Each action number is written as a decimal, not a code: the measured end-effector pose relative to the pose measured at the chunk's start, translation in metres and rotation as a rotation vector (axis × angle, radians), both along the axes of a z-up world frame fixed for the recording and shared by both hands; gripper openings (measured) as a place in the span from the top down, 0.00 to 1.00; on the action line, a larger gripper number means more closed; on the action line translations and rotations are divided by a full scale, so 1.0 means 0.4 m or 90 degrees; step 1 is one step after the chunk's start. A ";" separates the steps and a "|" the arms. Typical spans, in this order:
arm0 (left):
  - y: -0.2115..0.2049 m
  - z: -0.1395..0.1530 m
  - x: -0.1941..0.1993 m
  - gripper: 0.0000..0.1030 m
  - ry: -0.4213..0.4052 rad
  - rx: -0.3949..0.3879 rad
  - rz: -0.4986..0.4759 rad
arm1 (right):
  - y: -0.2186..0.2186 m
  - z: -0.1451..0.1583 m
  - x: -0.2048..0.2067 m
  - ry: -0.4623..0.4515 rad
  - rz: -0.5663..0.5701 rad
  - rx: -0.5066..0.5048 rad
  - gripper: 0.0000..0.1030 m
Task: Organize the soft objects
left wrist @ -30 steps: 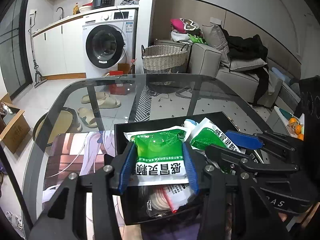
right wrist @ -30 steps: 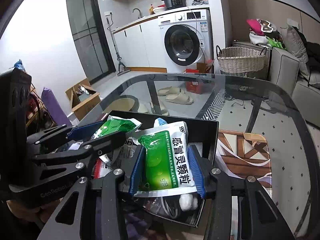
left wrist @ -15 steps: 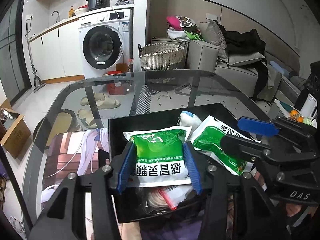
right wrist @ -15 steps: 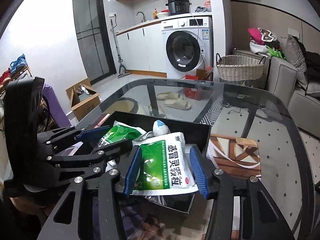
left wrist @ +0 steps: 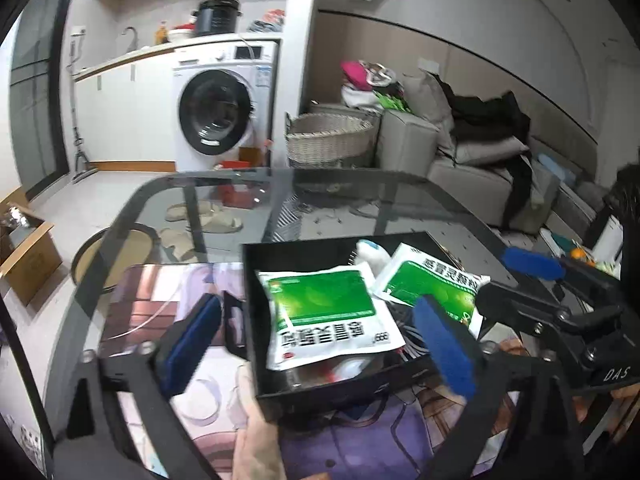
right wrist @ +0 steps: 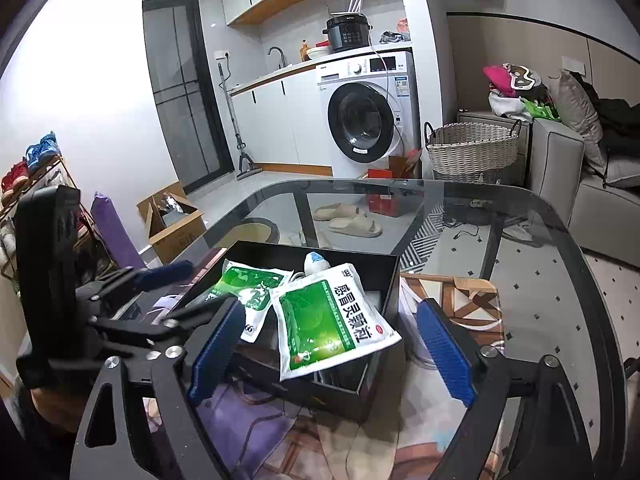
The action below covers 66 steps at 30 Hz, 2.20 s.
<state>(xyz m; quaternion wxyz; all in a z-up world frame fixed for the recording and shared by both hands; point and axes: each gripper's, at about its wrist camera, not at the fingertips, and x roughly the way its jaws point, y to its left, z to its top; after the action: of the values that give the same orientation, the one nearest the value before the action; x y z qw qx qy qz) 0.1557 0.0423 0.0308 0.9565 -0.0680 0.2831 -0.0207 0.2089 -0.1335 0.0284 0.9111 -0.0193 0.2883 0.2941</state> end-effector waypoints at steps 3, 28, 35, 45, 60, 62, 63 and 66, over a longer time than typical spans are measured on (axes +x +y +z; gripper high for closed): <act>0.012 -0.002 -0.025 0.00 -0.009 0.007 0.019 | -0.014 0.002 -0.009 -0.008 -0.003 0.005 0.01; 0.021 -0.033 -0.124 0.00 -0.028 0.046 0.103 | -0.009 -0.060 -0.140 -0.091 0.009 -0.032 0.01; 0.015 -0.037 -0.128 0.00 -0.040 0.045 0.097 | 0.000 -0.073 -0.134 -0.089 0.011 -0.037 0.01; -0.005 -0.052 -0.116 0.00 -0.031 0.052 0.092 | 0.002 -0.078 -0.132 -0.096 0.005 -0.039 0.01; -0.017 -0.063 -0.116 0.00 -0.035 0.052 0.088 | 0.007 -0.087 -0.115 -0.103 -0.001 -0.031 0.01; -0.016 -0.064 -0.114 0.00 -0.035 0.053 0.089 | 0.005 -0.087 -0.118 -0.104 -0.002 -0.031 0.01; -0.016 -0.064 -0.115 0.00 -0.034 0.052 0.089 | 0.005 -0.087 -0.117 -0.104 -0.002 -0.031 0.01; -0.014 -0.064 -0.117 0.00 -0.035 0.051 0.090 | 0.004 -0.088 -0.116 -0.104 -0.003 -0.032 0.01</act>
<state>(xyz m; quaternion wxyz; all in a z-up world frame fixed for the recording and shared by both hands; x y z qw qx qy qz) 0.1090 0.0369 0.0052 0.9649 -0.0488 0.2520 0.0563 0.1623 -0.1317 -0.0067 0.9315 -0.0651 0.2200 0.2821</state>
